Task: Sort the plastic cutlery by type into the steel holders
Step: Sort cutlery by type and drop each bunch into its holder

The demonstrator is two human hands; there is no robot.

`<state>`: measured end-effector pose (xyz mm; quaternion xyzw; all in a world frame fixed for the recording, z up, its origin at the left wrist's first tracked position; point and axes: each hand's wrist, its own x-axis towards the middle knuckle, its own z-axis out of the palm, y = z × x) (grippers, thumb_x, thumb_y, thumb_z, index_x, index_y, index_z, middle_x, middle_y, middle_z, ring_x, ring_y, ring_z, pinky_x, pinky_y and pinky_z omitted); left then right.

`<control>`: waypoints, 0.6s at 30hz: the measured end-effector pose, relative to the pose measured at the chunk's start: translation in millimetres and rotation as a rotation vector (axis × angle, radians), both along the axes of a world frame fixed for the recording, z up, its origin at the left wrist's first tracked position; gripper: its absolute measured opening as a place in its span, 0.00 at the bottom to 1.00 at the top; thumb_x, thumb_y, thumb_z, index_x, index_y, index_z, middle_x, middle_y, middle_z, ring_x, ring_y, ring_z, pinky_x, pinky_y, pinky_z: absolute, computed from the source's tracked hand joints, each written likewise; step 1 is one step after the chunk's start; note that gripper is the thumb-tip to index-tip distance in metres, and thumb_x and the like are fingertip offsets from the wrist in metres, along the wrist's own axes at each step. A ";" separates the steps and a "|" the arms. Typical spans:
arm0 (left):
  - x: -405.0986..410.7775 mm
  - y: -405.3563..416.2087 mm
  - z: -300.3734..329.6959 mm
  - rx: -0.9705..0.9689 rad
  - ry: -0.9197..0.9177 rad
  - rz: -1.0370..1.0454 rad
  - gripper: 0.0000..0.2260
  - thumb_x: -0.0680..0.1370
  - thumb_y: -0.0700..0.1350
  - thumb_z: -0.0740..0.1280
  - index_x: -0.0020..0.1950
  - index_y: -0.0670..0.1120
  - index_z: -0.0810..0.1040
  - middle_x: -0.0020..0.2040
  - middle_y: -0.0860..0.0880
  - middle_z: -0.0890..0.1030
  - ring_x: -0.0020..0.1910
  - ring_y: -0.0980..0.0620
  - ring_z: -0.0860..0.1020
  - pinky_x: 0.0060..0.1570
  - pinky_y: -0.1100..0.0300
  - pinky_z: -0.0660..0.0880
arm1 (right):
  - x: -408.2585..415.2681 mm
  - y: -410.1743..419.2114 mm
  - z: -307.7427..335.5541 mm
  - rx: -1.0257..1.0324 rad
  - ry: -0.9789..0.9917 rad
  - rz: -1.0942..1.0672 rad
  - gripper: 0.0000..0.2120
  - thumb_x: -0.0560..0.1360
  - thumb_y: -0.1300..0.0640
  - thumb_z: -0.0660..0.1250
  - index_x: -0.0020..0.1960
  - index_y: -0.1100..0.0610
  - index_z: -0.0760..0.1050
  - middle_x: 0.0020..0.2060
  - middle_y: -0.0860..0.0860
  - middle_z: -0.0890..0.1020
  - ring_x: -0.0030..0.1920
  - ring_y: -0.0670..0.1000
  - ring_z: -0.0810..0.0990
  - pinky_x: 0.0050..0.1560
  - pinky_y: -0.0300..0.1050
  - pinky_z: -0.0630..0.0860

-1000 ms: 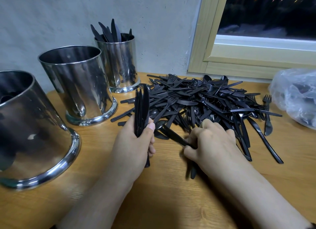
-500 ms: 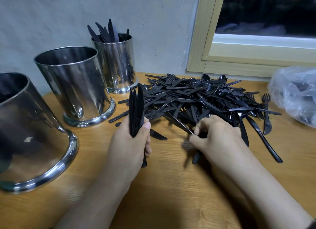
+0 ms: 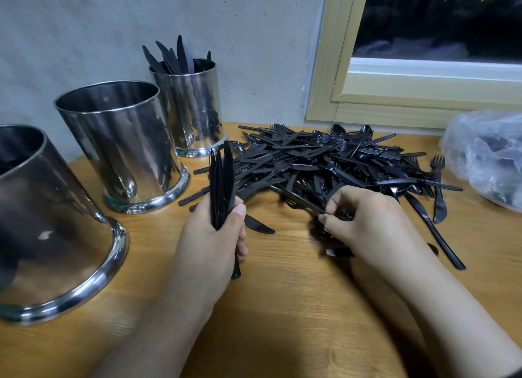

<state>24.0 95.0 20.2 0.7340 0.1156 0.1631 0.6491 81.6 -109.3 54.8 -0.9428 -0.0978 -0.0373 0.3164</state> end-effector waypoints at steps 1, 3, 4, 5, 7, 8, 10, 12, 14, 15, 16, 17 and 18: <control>-0.1 0.4 0.0 0.001 -0.004 0.000 0.06 0.84 0.47 0.64 0.48 0.52 0.78 0.34 0.51 0.78 0.32 0.52 0.79 0.38 0.55 0.80 | 0.4 -1.1 -0.4 0.014 -0.001 0.000 0.09 0.74 0.54 0.74 0.39 0.50 0.75 0.30 0.47 0.81 0.23 0.39 0.75 0.28 0.34 0.69; 0.2 1.2 -0.5 0.020 -0.008 0.002 0.07 0.84 0.47 0.64 0.47 0.53 0.78 0.33 0.51 0.77 0.32 0.52 0.78 0.40 0.51 0.80 | 2.5 -2.3 -2.1 0.053 -0.015 -0.008 0.09 0.74 0.53 0.74 0.39 0.49 0.75 0.28 0.47 0.80 0.21 0.41 0.73 0.24 0.33 0.67; 0.3 1.5 -0.9 0.029 -0.006 0.004 0.07 0.84 0.48 0.64 0.46 0.54 0.77 0.32 0.51 0.76 0.32 0.51 0.78 0.42 0.48 0.81 | 3.5 -2.5 -3.3 0.083 -0.031 -0.012 0.08 0.74 0.54 0.74 0.39 0.49 0.76 0.29 0.46 0.80 0.23 0.42 0.73 0.24 0.33 0.67; 0.2 1.8 -1.4 0.026 -0.004 0.007 0.08 0.83 0.49 0.64 0.44 0.55 0.77 0.32 0.51 0.76 0.32 0.51 0.78 0.44 0.45 0.81 | 4.7 -2.7 -4.6 0.115 -0.047 -0.015 0.08 0.74 0.54 0.74 0.40 0.48 0.76 0.30 0.46 0.80 0.25 0.43 0.74 0.24 0.33 0.68; -0.3 1.5 -1.2 -0.014 0.008 0.019 0.12 0.83 0.52 0.65 0.40 0.57 0.77 0.30 0.50 0.75 0.32 0.50 0.77 0.45 0.42 0.80 | 4.6 -2.0 -4.1 0.193 -0.055 -0.015 0.08 0.75 0.57 0.74 0.41 0.47 0.78 0.35 0.45 0.81 0.30 0.39 0.76 0.25 0.28 0.67; -0.6 1.2 -0.8 -0.043 0.014 0.024 0.12 0.83 0.52 0.66 0.38 0.58 0.78 0.29 0.50 0.75 0.31 0.50 0.76 0.44 0.42 0.80 | 3.8 -1.4 -3.7 0.237 -0.040 -0.016 0.08 0.75 0.57 0.74 0.43 0.46 0.79 0.37 0.45 0.81 0.32 0.37 0.76 0.24 0.26 0.67; -0.3 0.8 0.1 -0.108 0.005 0.031 0.09 0.81 0.52 0.67 0.42 0.56 0.80 0.29 0.51 0.73 0.31 0.51 0.74 0.41 0.47 0.80 | 2.9 -1.1 -4.8 0.262 -0.007 -0.016 0.07 0.76 0.55 0.74 0.49 0.43 0.81 0.40 0.44 0.82 0.37 0.35 0.77 0.27 0.25 0.69; 0.3 0.7 0.2 -0.150 0.002 0.041 0.07 0.81 0.51 0.69 0.44 0.52 0.80 0.29 0.51 0.72 0.30 0.52 0.73 0.39 0.50 0.78 | 3.6 -0.2 -6.0 0.224 -0.029 -0.018 0.07 0.75 0.53 0.74 0.52 0.43 0.82 0.40 0.41 0.83 0.42 0.35 0.78 0.35 0.25 0.71; 1.0 0.9 -0.3 -0.187 0.010 0.043 0.10 0.80 0.52 0.70 0.40 0.52 0.78 0.29 0.50 0.72 0.30 0.51 0.73 0.40 0.49 0.77 | 2.6 2.1 -5.2 0.270 -0.049 -0.002 0.06 0.75 0.53 0.74 0.46 0.43 0.81 0.36 0.41 0.83 0.40 0.36 0.78 0.37 0.25 0.70; 1.2 0.5 -0.3 -0.201 0.015 0.038 0.12 0.80 0.53 0.70 0.38 0.52 0.76 0.29 0.50 0.72 0.30 0.50 0.73 0.40 0.49 0.76 | 0.8 3.4 -4.7 0.315 -0.049 0.022 0.06 0.75 0.54 0.74 0.44 0.43 0.80 0.35 0.42 0.82 0.36 0.38 0.78 0.36 0.26 0.70; 1.5 0.0 0.3 -0.214 0.019 0.034 0.13 0.79 0.54 0.70 0.37 0.53 0.76 0.29 0.50 0.72 0.30 0.50 0.73 0.40 0.48 0.76 | -2.2 6.6 -4.0 0.366 -0.041 0.057 0.06 0.75 0.54 0.75 0.42 0.44 0.80 0.34 0.44 0.82 0.33 0.39 0.76 0.35 0.29 0.70; 2.0 -0.6 -0.2 -0.230 0.019 0.028 0.14 0.79 0.54 0.71 0.35 0.53 0.76 0.29 0.50 0.72 0.30 0.50 0.73 0.41 0.48 0.75 | -6.1 12.0 -3.4 0.413 -0.031 0.100 0.06 0.74 0.54 0.75 0.41 0.45 0.81 0.34 0.47 0.82 0.30 0.41 0.74 0.33 0.31 0.70; 2.4 -2.0 -0.4 -0.252 0.017 0.022 0.13 0.78 0.55 0.72 0.36 0.53 0.77 0.29 0.51 0.72 0.30 0.51 0.73 0.41 0.48 0.74 | -10.6 19.1 -3.4 0.450 -0.019 0.143 0.06 0.74 0.54 0.75 0.41 0.46 0.81 0.33 0.48 0.81 0.29 0.41 0.72 0.33 0.32 0.69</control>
